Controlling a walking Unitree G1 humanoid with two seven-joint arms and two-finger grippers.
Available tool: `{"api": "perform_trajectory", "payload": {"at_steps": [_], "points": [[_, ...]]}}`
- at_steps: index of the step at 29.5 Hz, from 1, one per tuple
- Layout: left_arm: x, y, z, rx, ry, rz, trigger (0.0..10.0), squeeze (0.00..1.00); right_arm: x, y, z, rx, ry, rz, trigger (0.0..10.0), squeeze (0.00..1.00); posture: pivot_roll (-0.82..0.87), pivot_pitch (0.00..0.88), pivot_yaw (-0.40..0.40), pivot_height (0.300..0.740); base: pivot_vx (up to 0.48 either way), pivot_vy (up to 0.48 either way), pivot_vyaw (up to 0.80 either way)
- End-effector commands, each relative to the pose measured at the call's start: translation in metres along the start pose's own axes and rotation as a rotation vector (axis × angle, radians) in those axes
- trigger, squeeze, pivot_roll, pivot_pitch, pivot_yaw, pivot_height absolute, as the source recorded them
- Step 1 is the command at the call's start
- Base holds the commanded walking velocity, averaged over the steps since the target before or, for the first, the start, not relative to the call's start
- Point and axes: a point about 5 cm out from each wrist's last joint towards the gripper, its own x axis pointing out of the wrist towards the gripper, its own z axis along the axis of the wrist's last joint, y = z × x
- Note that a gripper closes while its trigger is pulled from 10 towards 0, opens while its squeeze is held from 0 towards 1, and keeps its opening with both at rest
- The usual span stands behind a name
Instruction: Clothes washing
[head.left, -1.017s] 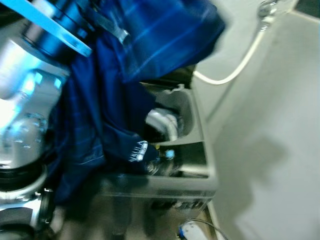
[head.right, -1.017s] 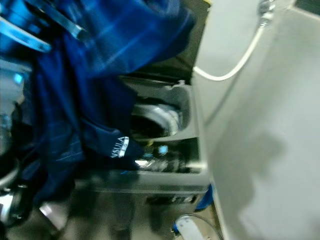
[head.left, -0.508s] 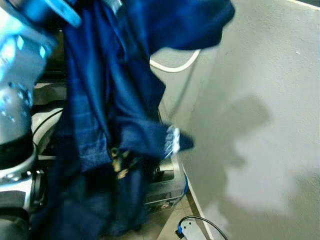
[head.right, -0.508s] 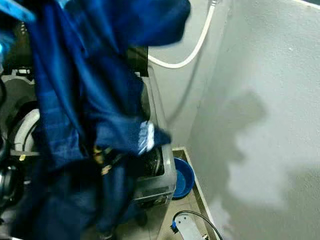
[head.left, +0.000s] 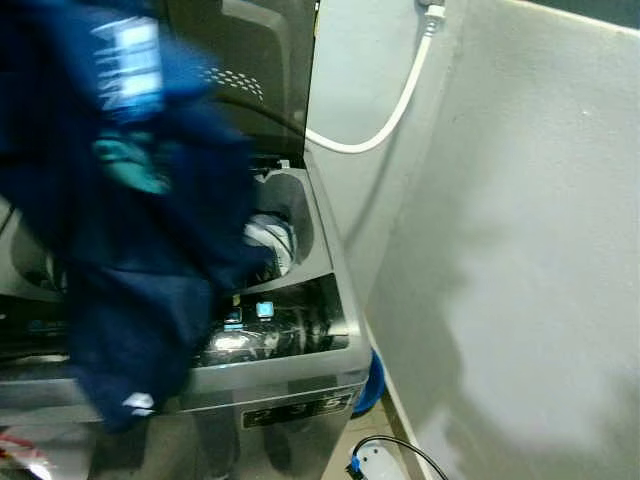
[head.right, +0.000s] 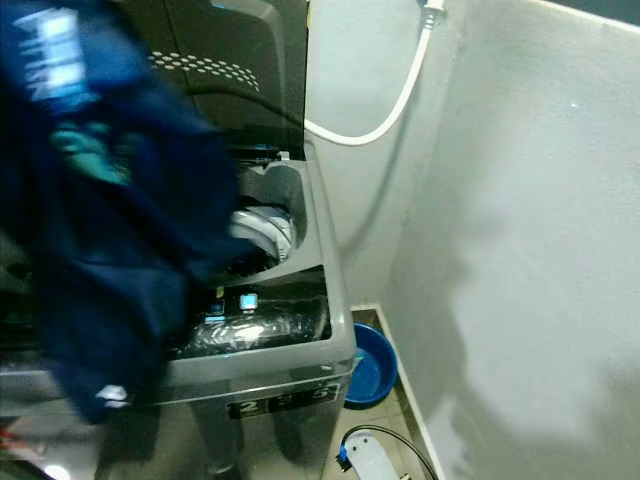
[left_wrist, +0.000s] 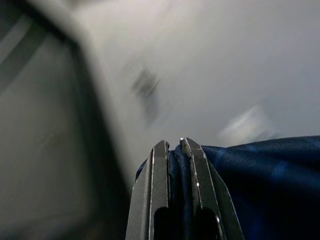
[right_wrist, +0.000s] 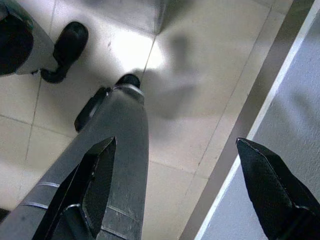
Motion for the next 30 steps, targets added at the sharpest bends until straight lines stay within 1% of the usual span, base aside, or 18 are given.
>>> {"api": "perform_trajectory", "payload": {"at_steps": [1, 3, 4, 7, 8, 9, 10, 12, 13, 15, 17, 18, 19, 21, 23, 25, 26, 30], "points": [[-0.003, 0.007, -0.007, 0.012, 0.023, 0.035, 10.0, 0.00, 0.000, -0.001, -0.002, 0.016, 0.007, -0.006, 10.0, 0.00, 0.29, 0.000, -0.093, 0.740, 0.000, 0.000, 0.00], [-0.024, -0.016, -0.040, -0.065, 0.107, -0.050, 10.0, 0.00, 0.000, -0.002, -0.005, 0.020, 0.013, -0.005, 10.0, 0.00, 0.29, 0.000, -0.095, 0.740, 0.000, 0.000, 0.00], [-0.024, -0.016, -0.040, -0.065, 0.107, -0.050, 10.0, 0.00, 0.000, -0.002, -0.005, 0.020, 0.013, -0.005, 10.0, 0.00, 0.29, 0.000, -0.095, 0.740, 0.000, 0.000, 0.00], [-0.086, -0.092, -0.084, -0.245, 0.221, -0.333, 10.0, 0.00, -0.001, -0.002, -0.009, 0.020, 0.021, -0.004, 10.0, 0.00, 0.28, 0.000, -0.097, 0.740, 0.000, 0.000, 0.00], [-0.086, -0.092, -0.084, -0.245, 0.221, -0.333, 10.0, 0.00, -0.001, -0.002, -0.009, 0.020, 0.021, -0.004, 10.0, 0.00, 0.28, 0.000, -0.097, 0.740, 0.000, 0.000, 0.00], [-0.114, -0.123, -0.091, -0.300, 0.249, -0.443, 10.0, 0.00, -0.001, -0.003, -0.010, 0.019, 0.022, -0.004, 10.0, 0.00, 0.28, 0.000, -0.099, 0.740, 0.000, 0.000, 0.00], [-0.114, -0.123, -0.091, -0.300, 0.249, -0.443, 10.0, 0.00, -0.001, -0.003, -0.010, 0.019, 0.022, -0.004, 10.0, 0.00, 0.28, 0.000, -0.099, 0.740, 0.000, 0.000, 0.00], [-0.160, -0.171, -0.087, -0.428, 0.271, -0.598, 10.0, 0.00, -0.001, -0.004, -0.011, 0.016, 0.024, -0.006, 10.0, 0.00, 0.28, 0.000, -0.103, 0.740, 0.000, 0.000, 0.00], [-0.160, -0.171, -0.087, -0.428, 0.271, -0.598, 10.0, 0.00, -0.001, -0.004, -0.011, 0.016, 0.024, -0.006, 10.0, 0.00, 0.28, 0.000, -0.103, 0.740, 0.000, 0.000, 0.00], [-0.189, -0.201, -0.069, -0.580, 0.253, -0.715, 10.0, 0.00, -0.001, -0.004, -0.011, 0.012, 0.025, -0.006, 10.0, 0.00, 0.28, 0.000, -0.103, 0.740, 0.000, 0.000, 0.00], [-0.189, -0.201, -0.069, -0.580, 0.253, -0.715, 10.0, 0.00, -0.001, -0.004, -0.011, 0.012, 0.025, -0.006, 10.0, 0.00, 0.28, 0.000, -0.103, 0.740, 0.000, 0.000, 0.00], [-0.199, -0.211, -0.056, -0.661, 0.232, -0.780, 10.0, 0.00, -0.001, -0.005, -0.011, 0.010, 0.025, -0.007, 10.0, 0.00, 0.28, 0.000, -0.104, 0.740, 0.000, 0.000, 0.00], [-0.199, -0.211, -0.056, -0.661, 0.232, -0.780, 10.0, 0.00, -0.001, -0.005, -0.011, 0.010, 0.025, -0.007, 10.0, 0.00, 0.28, 0.000, -0.104, 0.740, 0.000, 0.000, 0.00], [-0.216, -0.222, -0.037, -0.780, 0.198, -0.879, 10.0, 0.00, -0.001, -0.005, -0.010, 0.007, 0.025, -0.007, 10.0, 0.00, 0.27, 0.000, -0.103, 0.740, 0.000, 0.000, 0.00], [-0.230, -0.225, -0.030, -0.843, 0.199, -0.938, 10.0, 0.00, -0.001, -0.004, -0.011, 0.004, 0.028, -0.006, 10.0, 0.00, 0.28, 0.000, -0.104, 0.740, 0.000, 0.000, 0.00], [-0.230, -0.225, -0.030, -0.843, 0.199, -0.938, 10.0, 0.00, -0.001, -0.004, -0.011, 0.004, 0.028, -0.006, 10.0, 0.00, 0.28, 0.000, -0.104, 0.740, 0.000, 0.000, 0.00], [-0.243, -0.227, -0.031, -0.838, 0.229, -0.961, 10.0, 0.00, -0.001, -0.004, -0.012, 0.003, 0.031, -0.006, 10.0, 0.00, 0.28, 0.000, -0.101, 0.740, 0.000, 0.000, 0.00], [-0.250, -0.228, -0.035, -0.838, 0.268, -0.943, 10.0, 0.00, -0.001, -0.004, -0.013, 0.003, 0.031, -0.006, 10.0, 0.00, 0.27, 0.000, -0.099, 0.740, 0.000, 0.000, 0.00]]}}
